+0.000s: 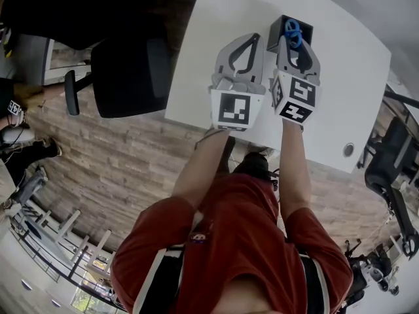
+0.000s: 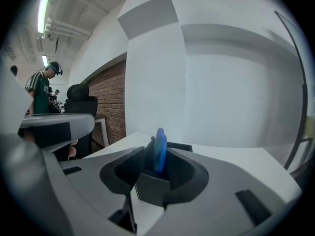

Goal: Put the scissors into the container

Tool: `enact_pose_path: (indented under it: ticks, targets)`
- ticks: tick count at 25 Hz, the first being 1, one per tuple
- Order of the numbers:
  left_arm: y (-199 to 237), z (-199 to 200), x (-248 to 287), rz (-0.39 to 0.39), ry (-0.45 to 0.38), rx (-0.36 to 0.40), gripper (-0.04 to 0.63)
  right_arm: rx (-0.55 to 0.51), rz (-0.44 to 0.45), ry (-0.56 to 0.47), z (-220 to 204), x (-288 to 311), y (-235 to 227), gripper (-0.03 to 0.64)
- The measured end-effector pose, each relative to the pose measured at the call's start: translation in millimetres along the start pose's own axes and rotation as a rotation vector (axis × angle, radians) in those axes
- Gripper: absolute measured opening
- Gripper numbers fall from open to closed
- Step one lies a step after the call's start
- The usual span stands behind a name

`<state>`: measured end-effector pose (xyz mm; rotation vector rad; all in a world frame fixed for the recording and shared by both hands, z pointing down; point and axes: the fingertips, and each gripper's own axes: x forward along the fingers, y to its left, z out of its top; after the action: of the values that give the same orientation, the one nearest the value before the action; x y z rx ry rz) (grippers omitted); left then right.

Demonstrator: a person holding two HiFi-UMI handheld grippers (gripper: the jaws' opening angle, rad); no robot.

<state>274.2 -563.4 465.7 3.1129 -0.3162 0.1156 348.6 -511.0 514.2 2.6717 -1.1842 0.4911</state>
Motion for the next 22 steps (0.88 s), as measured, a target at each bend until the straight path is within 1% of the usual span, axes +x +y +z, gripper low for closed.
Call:
enact_pose_path:
  ticks: [2, 5, 12, 22]
  targets:
    - [0.3, 1.6, -1.3, 0.002, -0.001, 0.003, 0.012, 0.011, 0.005, -0.003, 0.7, -0.9, 0.2, 0.157]
    - [1.8, 3.9, -3.5, 0.004, -0.007, 0.003, 0.012, 0.022, 0.014, -0.014, 3.2, -2.3, 3.0, 0.171]
    - [-3.3, 11.2, -7.5, -0.002, -0.018, 0.014, 0.012, 0.033, 0.020, -0.042, 11.0, -11.0, 2.4, 0.179]
    - [-16.4, 32.1, -15.1, -0.002, -0.047, 0.041, 0.012, 0.030, -0.002, -0.112, 31.0, -40.1, -13.4, 0.179]
